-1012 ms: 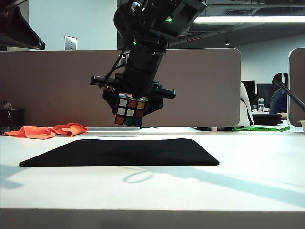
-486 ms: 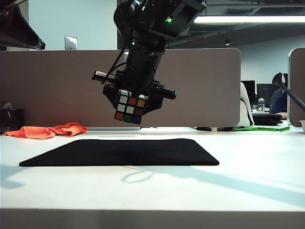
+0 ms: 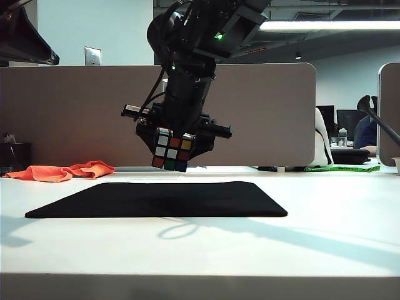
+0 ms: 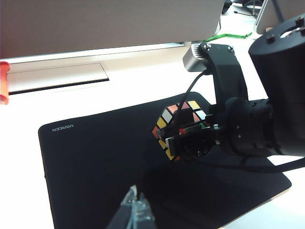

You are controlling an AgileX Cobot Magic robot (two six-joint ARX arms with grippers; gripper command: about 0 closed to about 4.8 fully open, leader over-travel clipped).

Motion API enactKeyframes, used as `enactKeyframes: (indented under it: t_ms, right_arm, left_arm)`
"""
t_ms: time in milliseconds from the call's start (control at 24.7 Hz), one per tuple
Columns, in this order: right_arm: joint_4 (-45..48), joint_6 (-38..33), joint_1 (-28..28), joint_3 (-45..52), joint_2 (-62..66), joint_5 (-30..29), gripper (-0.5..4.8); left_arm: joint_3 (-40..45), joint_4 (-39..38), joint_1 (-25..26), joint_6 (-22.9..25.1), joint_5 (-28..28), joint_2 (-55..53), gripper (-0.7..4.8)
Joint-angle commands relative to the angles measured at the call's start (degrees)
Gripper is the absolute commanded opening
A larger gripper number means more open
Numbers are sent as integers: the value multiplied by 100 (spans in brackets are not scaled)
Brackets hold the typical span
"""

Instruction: Pick up the cube on the right side of the mouse pad, then place it in the center of the mouse pad.

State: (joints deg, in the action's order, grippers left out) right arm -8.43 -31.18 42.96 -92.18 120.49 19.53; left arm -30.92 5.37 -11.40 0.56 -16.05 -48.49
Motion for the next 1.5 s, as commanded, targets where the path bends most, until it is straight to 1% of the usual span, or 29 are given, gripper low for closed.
enactKeyframes:
  t_ms: [40, 445, 607, 769, 1012, 1134, 1215, 1498]
  right_arm:
    - [74, 22, -11, -48, -2, 48, 211]
    - [87, 192, -26, -48, 96, 7, 215]
    - [138, 450, -24, -48, 140, -39, 215]
    - [166, 444, -15, -48, 142, -57, 216]
    - [188, 439, 2, -48, 142, -258, 215]
    - [269, 363, -2, -48, 142, -249, 215]
    - [275, 264, -17, -48, 146, -120, 215]
    - [247, 267, -17, -48, 210, -151, 218]
  left_arm:
    - [-33, 70, -4, 4, -31, 9, -6]
    - [-33, 72, -4, 4, -31, 9, -6]
    - [-33, 72, -4, 4, -28, 9, -6]
    - [-33, 72, -4, 4, -28, 9, -6]
    - [-33, 74, -4, 4, -28, 9, -6]
    - [-33, 72, -4, 2, -28, 9, -6]
    - [-33, 72, -4, 2, -28, 9, -6]
    - [-33, 72, -4, 2, -28, 9, -6]
